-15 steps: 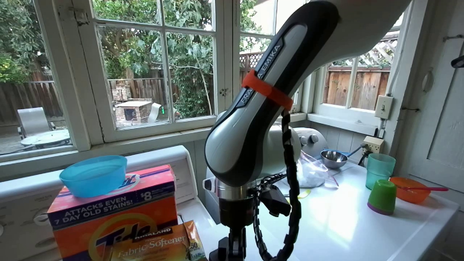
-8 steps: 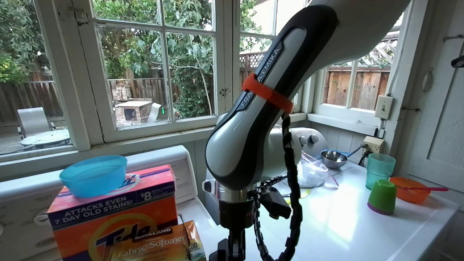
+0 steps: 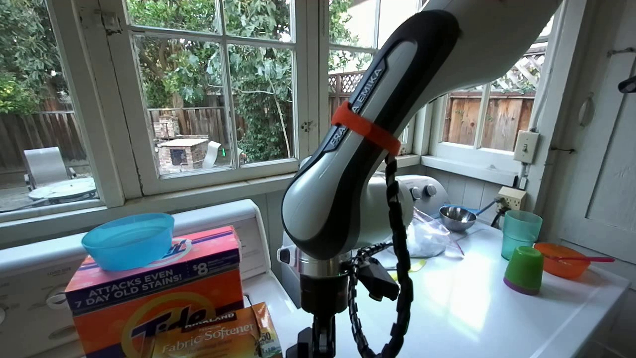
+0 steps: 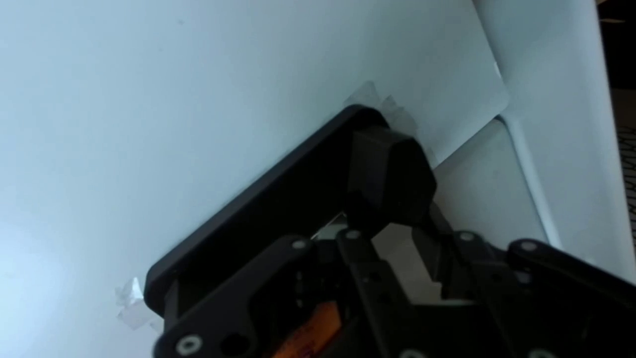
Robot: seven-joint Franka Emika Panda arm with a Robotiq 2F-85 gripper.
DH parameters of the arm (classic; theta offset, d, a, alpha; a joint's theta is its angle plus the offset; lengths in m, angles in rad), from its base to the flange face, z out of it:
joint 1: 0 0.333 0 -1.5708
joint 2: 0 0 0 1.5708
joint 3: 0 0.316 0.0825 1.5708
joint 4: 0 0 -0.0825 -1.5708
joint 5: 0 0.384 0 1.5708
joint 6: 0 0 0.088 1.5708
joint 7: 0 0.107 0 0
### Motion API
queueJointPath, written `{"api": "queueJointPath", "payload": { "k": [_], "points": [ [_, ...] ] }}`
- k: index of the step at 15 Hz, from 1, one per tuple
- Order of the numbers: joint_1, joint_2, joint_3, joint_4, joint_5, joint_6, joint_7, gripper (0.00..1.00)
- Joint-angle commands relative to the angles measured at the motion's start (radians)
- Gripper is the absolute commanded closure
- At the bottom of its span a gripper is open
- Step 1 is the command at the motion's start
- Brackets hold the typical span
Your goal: Move the white thing to the left
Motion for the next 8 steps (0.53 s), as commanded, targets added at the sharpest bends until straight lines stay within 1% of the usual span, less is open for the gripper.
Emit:
{"api": "queueJointPath", "payload": {
  "k": [1,3,4,5,6,8],
  "points": [
    [-0.064,0.041,0.041,0.025,0.099,-0.04,-0.158,0.45],
    [-0.066,0.041,0.032,0.027,0.106,-0.056,-0.175,0.44],
    [-0.062,0.05,0.024,0.025,0.104,-0.06,-0.185,0.39],
    [-0.056,0.057,0.015,0.025,0.095,-0.062,-0.182,0.32],
    [-0.055,0.068,0.011,0.026,0.089,-0.066,-0.185,0.23],
    [-0.056,0.084,0.009,0.031,0.083,-0.07,-0.191,0.07]
  ]
}}
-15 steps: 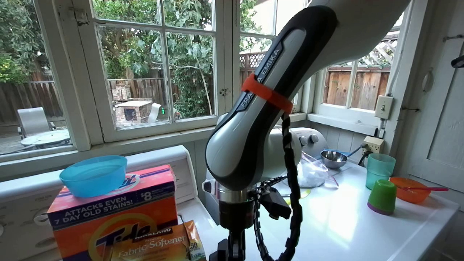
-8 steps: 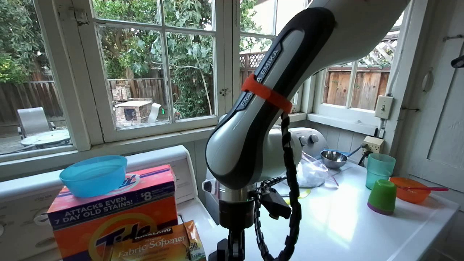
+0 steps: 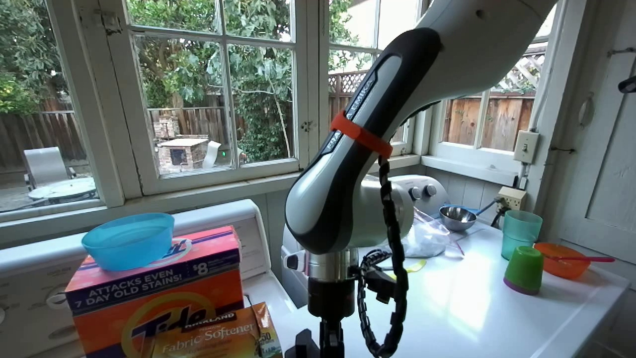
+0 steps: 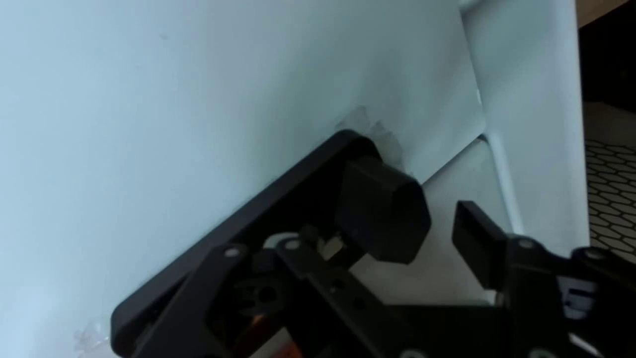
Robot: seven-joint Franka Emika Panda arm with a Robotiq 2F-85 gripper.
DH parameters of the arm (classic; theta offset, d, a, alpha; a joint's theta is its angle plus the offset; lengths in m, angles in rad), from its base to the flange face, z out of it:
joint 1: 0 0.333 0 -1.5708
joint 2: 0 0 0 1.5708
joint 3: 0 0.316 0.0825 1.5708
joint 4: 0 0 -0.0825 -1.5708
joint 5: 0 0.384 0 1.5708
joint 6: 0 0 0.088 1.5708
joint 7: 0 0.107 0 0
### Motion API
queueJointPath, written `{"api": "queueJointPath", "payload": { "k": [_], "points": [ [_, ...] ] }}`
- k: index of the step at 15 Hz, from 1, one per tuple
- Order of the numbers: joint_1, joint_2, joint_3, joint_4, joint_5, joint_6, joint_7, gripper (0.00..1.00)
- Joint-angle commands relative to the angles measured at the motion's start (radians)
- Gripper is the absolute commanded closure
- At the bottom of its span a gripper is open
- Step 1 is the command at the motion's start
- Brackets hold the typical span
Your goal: Move the white thing to the left
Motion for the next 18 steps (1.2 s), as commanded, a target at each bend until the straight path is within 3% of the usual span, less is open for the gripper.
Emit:
{"api": "queueJointPath", "payload": {
  "k": [1,9,13,18],
  "points": [
    [-0.002,0.036,-0.005,0.022,-0.003,-0.03,-0.018,0.01],
    [-0.043,-0.07,-0.008,0.016,0.045,-0.124,-0.012,0.0],
    [-0.028,-0.187,-0.074,-0.016,0.03,-0.19,0.113,0.0],
    [-0.009,-0.363,-0.166,-0.077,-0.015,-0.247,0.359,0.0]
  ]
}}
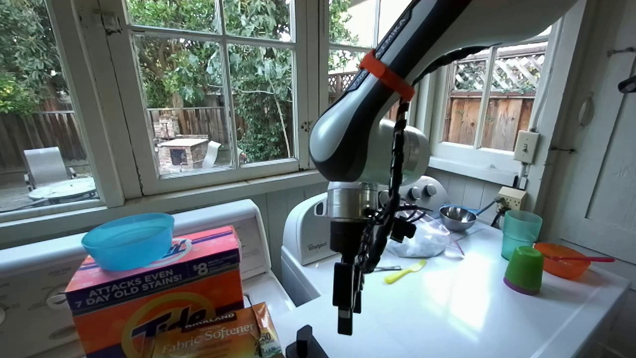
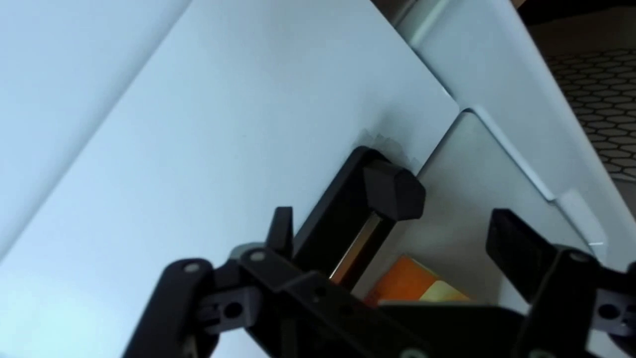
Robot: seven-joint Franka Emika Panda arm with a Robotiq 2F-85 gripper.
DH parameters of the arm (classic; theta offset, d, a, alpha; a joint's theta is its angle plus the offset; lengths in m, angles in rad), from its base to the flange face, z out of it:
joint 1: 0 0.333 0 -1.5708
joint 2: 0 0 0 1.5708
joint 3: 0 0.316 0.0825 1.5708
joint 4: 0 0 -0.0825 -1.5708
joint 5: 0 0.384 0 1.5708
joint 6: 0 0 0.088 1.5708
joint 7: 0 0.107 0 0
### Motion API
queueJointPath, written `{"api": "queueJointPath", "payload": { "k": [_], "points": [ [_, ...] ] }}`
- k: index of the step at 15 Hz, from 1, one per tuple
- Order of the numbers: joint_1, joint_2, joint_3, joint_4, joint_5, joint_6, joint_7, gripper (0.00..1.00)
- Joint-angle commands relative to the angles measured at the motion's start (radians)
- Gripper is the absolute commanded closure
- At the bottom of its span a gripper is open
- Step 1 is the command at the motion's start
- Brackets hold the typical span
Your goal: Move the white thing to the left
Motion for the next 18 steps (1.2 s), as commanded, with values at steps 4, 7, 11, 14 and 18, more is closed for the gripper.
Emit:
{"api": "queueJointPath", "payload": {
  "k": [4,7,11,14,18],
  "points": [
    [0.036,-0.292,-0.111,-0.124,-0.166,-0.082,0.358,0.0],
    [0.035,-0.375,-0.125,-0.13,-0.313,-0.204,0.527,0.0],
    [0.027,-0.465,-0.119,-0.134,-0.427,-0.335,0.741,0.0],
    [0.039,-0.435,-0.139,-0.109,-0.412,-0.33,0.744,0.0],
    [0.038,-0.456,-0.137,-0.118,-0.418,-0.336,0.778,0.0]
  ]
}}
